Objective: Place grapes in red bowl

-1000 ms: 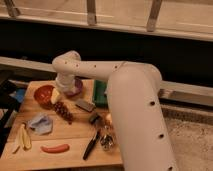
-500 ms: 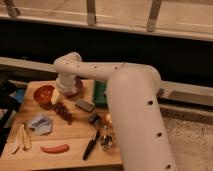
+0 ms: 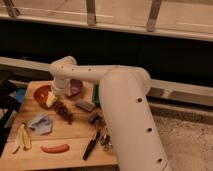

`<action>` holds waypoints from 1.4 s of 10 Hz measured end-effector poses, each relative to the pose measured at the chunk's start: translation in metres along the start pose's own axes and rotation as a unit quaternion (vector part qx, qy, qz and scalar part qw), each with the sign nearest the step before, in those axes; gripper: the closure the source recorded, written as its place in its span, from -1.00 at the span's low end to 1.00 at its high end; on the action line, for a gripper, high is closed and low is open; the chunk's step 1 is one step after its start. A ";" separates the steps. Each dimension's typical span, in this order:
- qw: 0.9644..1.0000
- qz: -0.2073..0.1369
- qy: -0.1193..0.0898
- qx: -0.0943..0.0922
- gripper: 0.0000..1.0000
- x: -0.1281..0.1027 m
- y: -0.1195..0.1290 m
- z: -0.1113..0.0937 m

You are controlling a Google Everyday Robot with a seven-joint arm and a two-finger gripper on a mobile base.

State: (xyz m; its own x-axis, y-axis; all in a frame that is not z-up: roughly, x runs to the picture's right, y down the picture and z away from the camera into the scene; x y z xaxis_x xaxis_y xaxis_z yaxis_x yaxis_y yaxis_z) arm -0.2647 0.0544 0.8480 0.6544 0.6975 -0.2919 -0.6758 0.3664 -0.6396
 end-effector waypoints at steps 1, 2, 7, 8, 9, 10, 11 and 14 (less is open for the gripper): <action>1.000 0.001 0.004 -0.003 -0.60 0.001 0.001 0.008; 1.000 0.004 0.008 -0.005 -0.60 0.002 0.000 0.012; 0.999 0.025 0.028 -0.026 -0.60 0.010 0.000 0.041; 0.998 0.029 0.037 -0.032 -0.60 0.012 -0.001 0.053; 0.998 0.036 0.047 -0.037 -0.58 0.014 -0.003 0.064; 0.997 0.040 0.051 -0.039 -0.49 0.016 -0.004 0.069; 0.997 0.043 0.054 -0.040 -0.30 0.018 -0.006 0.070; 0.997 0.044 0.048 -0.034 0.25 0.019 -0.006 0.062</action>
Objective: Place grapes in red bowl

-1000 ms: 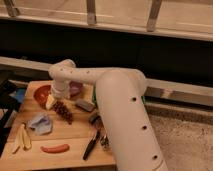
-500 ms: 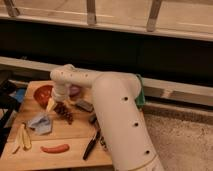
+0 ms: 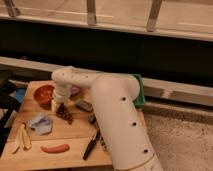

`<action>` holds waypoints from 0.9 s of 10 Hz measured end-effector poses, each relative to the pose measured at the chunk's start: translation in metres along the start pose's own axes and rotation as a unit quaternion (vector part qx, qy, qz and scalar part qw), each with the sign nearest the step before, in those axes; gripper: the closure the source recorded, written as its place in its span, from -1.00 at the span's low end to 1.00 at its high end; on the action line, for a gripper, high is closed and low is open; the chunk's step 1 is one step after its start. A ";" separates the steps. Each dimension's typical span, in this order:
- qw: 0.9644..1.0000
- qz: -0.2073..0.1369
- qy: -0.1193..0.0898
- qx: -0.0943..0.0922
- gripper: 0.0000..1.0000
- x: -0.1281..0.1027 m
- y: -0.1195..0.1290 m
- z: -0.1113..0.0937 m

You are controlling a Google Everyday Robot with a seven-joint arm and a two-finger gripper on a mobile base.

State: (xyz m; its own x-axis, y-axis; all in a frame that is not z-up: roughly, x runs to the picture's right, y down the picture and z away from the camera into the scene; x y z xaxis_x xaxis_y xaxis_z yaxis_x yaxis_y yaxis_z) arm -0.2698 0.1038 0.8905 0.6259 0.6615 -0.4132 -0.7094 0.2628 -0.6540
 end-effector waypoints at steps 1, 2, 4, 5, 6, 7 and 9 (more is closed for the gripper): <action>1.000 -0.003 -0.004 0.004 0.49 0.000 0.001 -0.005; 1.000 -0.006 -0.009 0.006 0.70 -0.001 0.001 -0.009; 1.000 -0.012 -0.018 0.009 0.98 -0.002 0.003 -0.017; 1.000 -0.015 -0.024 0.010 1.00 -0.003 0.004 -0.022; 0.999 -0.017 -0.029 0.010 1.00 -0.003 0.005 -0.026; 0.999 -0.020 -0.036 0.010 1.00 -0.004 0.007 -0.030; 0.999 -0.022 -0.048 0.011 1.00 -0.005 0.008 -0.038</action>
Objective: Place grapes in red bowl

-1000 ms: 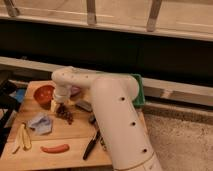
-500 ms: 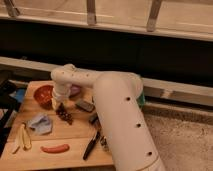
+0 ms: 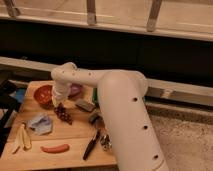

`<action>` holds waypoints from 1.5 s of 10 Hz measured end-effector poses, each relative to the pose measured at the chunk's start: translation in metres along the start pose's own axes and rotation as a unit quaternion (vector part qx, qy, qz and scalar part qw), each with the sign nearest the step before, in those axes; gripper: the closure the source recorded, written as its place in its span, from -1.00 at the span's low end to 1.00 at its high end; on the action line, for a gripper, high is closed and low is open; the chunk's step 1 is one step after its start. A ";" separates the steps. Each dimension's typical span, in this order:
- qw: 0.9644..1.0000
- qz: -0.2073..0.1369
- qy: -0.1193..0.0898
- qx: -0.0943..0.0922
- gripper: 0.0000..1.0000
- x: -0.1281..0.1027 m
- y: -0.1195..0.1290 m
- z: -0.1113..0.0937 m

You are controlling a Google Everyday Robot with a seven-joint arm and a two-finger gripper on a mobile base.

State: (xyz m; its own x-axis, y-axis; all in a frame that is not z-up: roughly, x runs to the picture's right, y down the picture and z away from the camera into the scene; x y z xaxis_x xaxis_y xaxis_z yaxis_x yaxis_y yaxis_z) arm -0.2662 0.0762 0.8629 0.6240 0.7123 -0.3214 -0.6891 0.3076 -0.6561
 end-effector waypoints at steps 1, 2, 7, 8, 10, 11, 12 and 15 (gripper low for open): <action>1.000 0.000 -0.007 0.003 1.00 0.000 -0.001 -0.006; 1.000 0.000 -0.017 0.010 1.00 -0.003 -0.003 -0.017; 0.995 -0.006 -0.074 0.072 1.00 -0.029 -0.028 -0.100; 0.992 -0.007 -0.100 0.082 1.00 -0.040 -0.033 -0.120; 0.984 -0.007 -0.154 0.087 1.00 -0.057 -0.041 -0.142; 0.980 -0.012 -0.178 0.089 1.00 -0.073 -0.038 -0.150; 0.977 -0.016 -0.196 0.086 1.00 -0.089 -0.034 -0.157; 0.968 -0.031 -0.234 0.081 1.00 -0.115 -0.034 -0.169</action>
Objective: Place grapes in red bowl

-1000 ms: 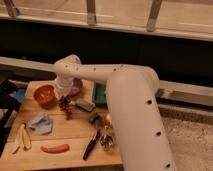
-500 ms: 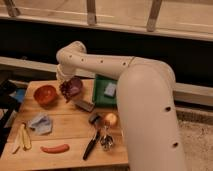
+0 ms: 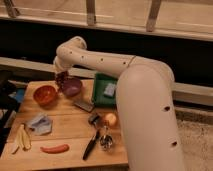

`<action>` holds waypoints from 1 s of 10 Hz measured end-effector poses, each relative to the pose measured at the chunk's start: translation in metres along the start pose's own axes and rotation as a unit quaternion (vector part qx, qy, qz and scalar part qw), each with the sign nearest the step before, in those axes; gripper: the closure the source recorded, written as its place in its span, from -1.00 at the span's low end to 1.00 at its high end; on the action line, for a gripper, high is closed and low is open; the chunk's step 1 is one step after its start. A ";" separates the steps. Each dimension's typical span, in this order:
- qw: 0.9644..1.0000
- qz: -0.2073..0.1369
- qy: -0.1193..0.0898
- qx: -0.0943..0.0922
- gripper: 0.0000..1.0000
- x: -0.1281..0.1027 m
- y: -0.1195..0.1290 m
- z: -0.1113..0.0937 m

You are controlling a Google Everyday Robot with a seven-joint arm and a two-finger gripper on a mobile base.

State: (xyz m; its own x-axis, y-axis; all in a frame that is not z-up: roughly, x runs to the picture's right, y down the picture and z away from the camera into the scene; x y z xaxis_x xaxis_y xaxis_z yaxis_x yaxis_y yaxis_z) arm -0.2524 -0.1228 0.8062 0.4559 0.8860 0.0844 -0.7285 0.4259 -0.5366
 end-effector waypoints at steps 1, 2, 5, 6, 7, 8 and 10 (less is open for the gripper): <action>1.000 -0.006 -0.011 -0.010 1.00 -0.012 0.007 0.005; 0.999 -0.016 -0.023 -0.028 1.00 -0.026 0.019 0.011; 0.994 -0.041 -0.039 -0.090 1.00 -0.042 0.055 0.031; 0.993 -0.047 -0.039 -0.102 1.00 -0.044 0.065 0.035; 0.992 -0.050 -0.034 -0.111 0.93 -0.042 0.070 0.040; 0.991 -0.050 -0.029 -0.118 0.78 -0.037 0.071 0.046; 0.989 -0.054 -0.018 -0.140 0.42 -0.031 0.078 0.055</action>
State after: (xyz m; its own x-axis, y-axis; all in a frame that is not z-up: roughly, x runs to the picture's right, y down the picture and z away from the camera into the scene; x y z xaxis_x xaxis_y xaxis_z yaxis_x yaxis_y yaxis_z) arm -0.3511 -0.1072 0.8081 0.5003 0.8466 0.1813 -0.5042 0.4552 -0.7339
